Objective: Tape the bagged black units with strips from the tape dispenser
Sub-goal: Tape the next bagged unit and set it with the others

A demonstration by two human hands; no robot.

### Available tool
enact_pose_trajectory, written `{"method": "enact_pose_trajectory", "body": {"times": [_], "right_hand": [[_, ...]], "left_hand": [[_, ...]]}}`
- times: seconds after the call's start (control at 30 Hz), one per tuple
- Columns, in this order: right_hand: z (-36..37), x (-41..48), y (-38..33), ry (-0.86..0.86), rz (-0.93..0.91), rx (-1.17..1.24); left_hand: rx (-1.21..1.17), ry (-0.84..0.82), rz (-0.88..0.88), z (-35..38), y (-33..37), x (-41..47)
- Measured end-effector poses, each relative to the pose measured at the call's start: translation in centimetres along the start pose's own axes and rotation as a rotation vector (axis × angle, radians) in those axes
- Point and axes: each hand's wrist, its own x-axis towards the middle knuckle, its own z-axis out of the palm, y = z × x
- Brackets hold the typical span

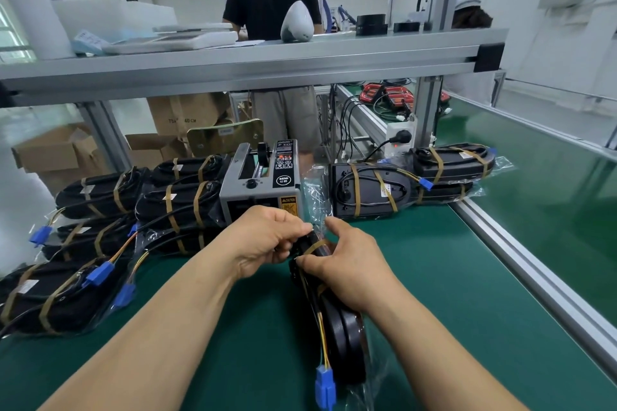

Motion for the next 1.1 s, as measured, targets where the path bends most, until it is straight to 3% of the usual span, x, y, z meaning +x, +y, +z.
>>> {"method": "enact_pose_trajectory", "body": {"times": [0.6, 1.1], "right_hand": [[-0.1, -0.2, -0.2, -0.006, 0.003, 0.002], [-0.1, -0.1, -0.2, 0.010, -0.007, -0.018]], "left_hand": [[-0.140, 0.038, -0.036, 0.3, -0.6, -0.1], [-0.076, 0.135, 0.015, 1.0, -0.9, -0.1]]}}
